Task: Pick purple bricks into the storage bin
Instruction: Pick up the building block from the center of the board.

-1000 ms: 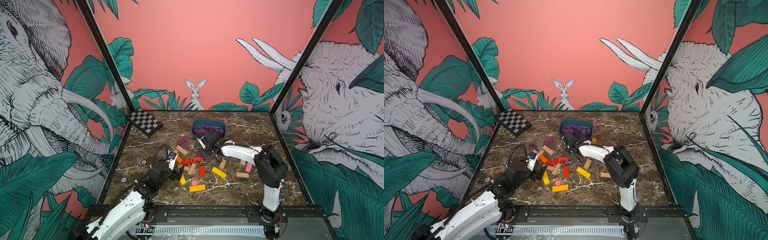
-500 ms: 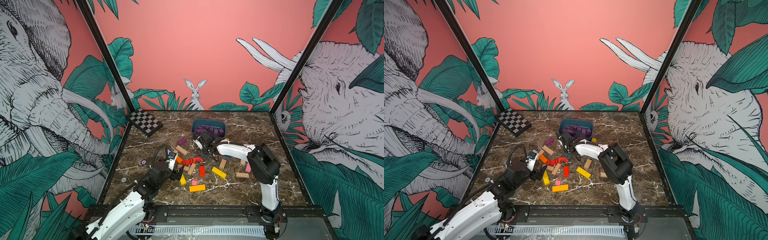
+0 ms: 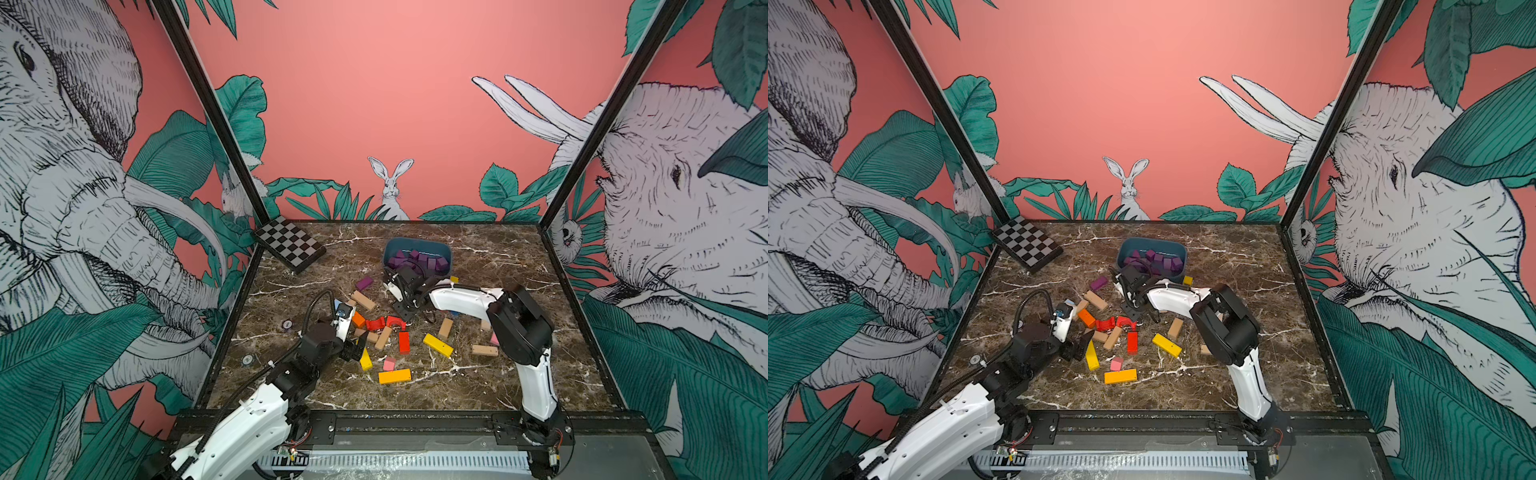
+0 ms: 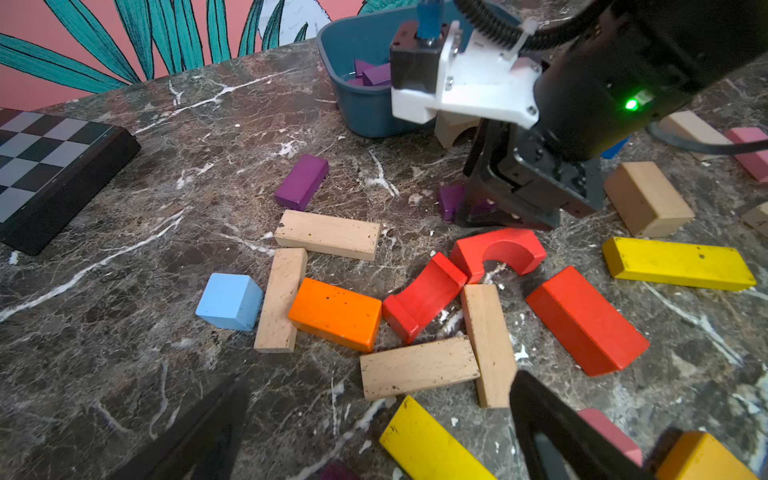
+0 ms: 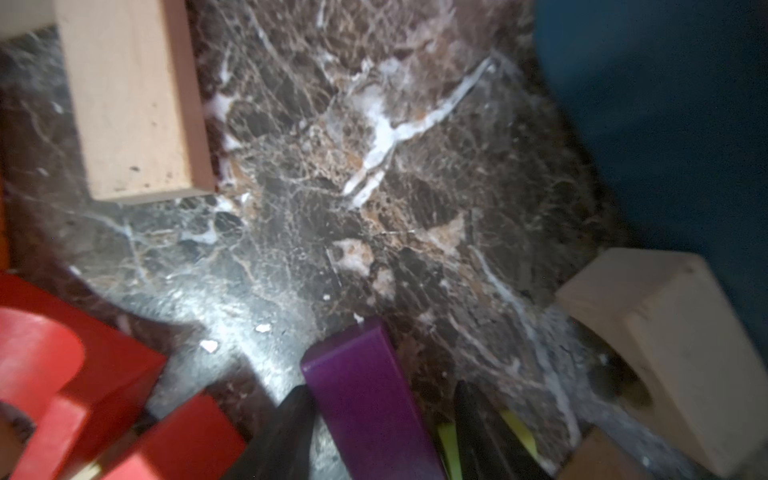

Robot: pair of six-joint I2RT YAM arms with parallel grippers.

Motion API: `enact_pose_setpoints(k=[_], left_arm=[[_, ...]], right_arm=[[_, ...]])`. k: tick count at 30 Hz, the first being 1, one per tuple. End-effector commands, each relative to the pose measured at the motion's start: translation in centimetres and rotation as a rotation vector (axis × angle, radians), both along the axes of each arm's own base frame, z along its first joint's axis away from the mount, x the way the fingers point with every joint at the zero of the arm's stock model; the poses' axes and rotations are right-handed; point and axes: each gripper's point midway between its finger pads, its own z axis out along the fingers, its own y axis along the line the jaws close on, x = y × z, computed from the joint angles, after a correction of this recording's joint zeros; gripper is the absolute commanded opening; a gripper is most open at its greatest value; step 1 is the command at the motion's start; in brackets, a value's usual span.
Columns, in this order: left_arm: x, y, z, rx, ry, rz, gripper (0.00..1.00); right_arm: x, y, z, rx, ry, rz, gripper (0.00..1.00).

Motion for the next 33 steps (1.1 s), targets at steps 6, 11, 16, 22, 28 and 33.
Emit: enact_pose_setpoints(k=[6,11,16,22,28,33], left_arm=[[-0.1,0.1,0.6,-0.024,-0.029,0.005,0.99],[-0.2,0.1,0.7,-0.029,-0.035,0.003,0.99],[-0.3,-0.1,0.6,-0.03,-0.032,-0.009,0.99],[-0.4,-0.2,0.7,-0.034,-0.033,-0.018,0.99],[-0.5,-0.2,0.6,-0.035,-0.029,-0.023,0.99],[-0.5,-0.3,0.6,-0.034,-0.028,-0.023,0.99]], right_arm=[[-0.4,-0.1,-1.8,-0.063,0.041,0.04,0.49],[-0.4,-0.6,-1.0,-0.066,0.023,0.039,0.4],[-0.3,-0.6,1.1,-0.036,-0.011,0.061,0.22],[1.5,-1.1,6.9,0.039,-0.094,0.072,0.13],[4.7,-2.4,15.1,0.22,-0.281,0.09,0.0],[9.2,-5.9,17.8,0.163,-0.511,0.139,0.0]])
